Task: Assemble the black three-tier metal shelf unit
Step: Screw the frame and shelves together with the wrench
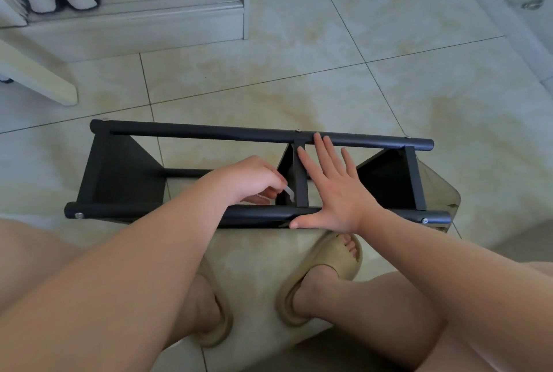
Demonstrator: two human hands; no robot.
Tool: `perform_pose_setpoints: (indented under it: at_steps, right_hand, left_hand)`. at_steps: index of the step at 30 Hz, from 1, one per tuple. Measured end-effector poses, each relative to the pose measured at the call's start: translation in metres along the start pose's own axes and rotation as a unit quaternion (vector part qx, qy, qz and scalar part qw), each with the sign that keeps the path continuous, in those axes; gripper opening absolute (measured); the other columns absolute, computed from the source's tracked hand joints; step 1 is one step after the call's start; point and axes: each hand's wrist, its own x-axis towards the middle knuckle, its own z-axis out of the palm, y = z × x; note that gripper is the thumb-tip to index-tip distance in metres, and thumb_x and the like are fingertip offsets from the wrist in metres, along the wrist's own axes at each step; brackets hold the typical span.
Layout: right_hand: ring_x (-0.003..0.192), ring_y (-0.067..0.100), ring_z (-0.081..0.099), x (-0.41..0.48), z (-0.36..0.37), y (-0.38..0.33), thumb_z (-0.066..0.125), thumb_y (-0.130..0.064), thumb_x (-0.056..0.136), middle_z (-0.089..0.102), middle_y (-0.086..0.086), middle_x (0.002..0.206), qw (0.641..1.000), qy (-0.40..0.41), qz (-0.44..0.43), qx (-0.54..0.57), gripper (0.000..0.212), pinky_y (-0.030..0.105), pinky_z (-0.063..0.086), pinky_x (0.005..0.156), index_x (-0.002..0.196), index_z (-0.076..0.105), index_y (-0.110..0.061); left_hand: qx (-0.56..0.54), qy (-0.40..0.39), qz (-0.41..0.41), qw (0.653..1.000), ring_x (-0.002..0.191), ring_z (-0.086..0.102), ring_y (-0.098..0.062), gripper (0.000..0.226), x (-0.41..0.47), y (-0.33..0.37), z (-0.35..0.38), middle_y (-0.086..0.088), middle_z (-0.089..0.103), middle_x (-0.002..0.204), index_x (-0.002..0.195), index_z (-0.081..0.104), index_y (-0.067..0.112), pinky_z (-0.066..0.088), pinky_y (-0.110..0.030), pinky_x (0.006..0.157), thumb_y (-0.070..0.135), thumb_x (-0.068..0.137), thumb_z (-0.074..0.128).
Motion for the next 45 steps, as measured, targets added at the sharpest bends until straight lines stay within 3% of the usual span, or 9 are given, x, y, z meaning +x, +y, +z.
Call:
perform_pose_setpoints:
  at_steps: [4,9,17,25,33,41,45]
  right_hand:
    - [0.148,0.023,-0.035,0.0,0.0,0.0,0.027,-0.104,0.06,-0.037,0.007,0.161,1.0,0.004,0.002,0.008,0.131,0.051,-0.014,0.122,0.156,-0.024,-0.03]
    - [0.148,0.021,-0.035,0.0,0.001,-0.001,0.034,-0.101,0.062,-0.035,0.006,0.162,1.0,0.011,0.001,0.023,0.131,0.05,-0.013,0.123,0.159,-0.017,-0.03]
    - [0.149,0.02,-0.034,-0.001,0.0,-0.002,0.033,-0.102,0.062,-0.034,0.005,0.163,0.999,0.018,0.002,0.027,0.13,0.051,-0.011,0.123,0.16,-0.014,-0.03]
    - [0.149,0.02,-0.033,-0.001,0.001,-0.001,0.031,-0.103,0.062,-0.032,0.005,0.163,0.999,0.024,0.001,0.029,0.129,0.052,-0.009,0.124,0.16,-0.013,-0.031]
    - [0.15,0.021,-0.032,-0.001,0.002,-0.001,0.034,-0.101,0.064,-0.031,0.006,0.163,0.999,0.03,0.0,0.025,0.128,0.052,-0.008,0.124,0.16,-0.013,-0.03]
    - [0.151,0.023,-0.029,-0.001,0.003,-0.001,0.035,-0.101,0.064,-0.028,0.007,0.165,0.999,0.037,0.0,0.023,0.129,0.053,-0.005,0.125,0.161,-0.009,-0.029]
    - [0.151,0.024,-0.028,-0.002,0.003,-0.001,0.034,-0.101,0.064,-0.027,0.008,0.165,0.999,0.038,-0.002,0.023,0.129,0.053,-0.005,0.125,0.161,-0.009,-0.029]
  left_hand:
    - [-0.088,-0.02,-0.035,0.995,0.087,0.074,-0.018,0.008,0.001,0.002,0.008,-0.005,0.077,0.085,0.1,0.066,0.008,0.059,-0.031,0.081,0.012,0.096,0.061]
    - [-0.123,-0.005,-0.045,0.991,0.087,0.073,-0.017,0.008,0.002,0.003,0.008,-0.002,0.077,0.084,0.1,0.065,0.011,0.059,-0.032,0.079,0.018,0.097,0.061]
    - [-0.117,0.014,-0.005,0.993,0.084,0.071,-0.015,0.008,0.004,0.004,0.011,-0.004,0.074,0.09,0.103,0.063,0.014,0.056,-0.027,0.069,0.02,0.098,0.062]
    - [-0.048,0.026,0.034,0.998,0.08,0.072,-0.012,0.006,0.006,0.004,0.009,-0.002,0.076,0.086,0.097,0.068,0.016,0.058,-0.029,0.081,0.02,0.097,0.064]
    - [-0.14,0.018,-0.017,0.99,0.081,0.07,-0.019,0.007,0.003,0.004,0.013,-0.009,0.072,0.085,0.091,0.063,0.007,0.059,-0.032,0.08,0.012,0.097,0.063]
    - [-0.109,0.01,-0.028,0.994,0.079,0.067,-0.017,0.011,0.002,0.007,0.013,-0.007,0.07,0.081,0.091,0.058,0.008,0.056,-0.03,0.082,0.011,0.101,0.055]
    - [-0.063,0.0,-0.018,0.998,0.077,0.066,-0.016,0.009,0.003,0.007,0.011,-0.007,0.07,0.083,0.103,0.058,0.005,0.056,-0.028,0.078,0.01,0.103,0.052]
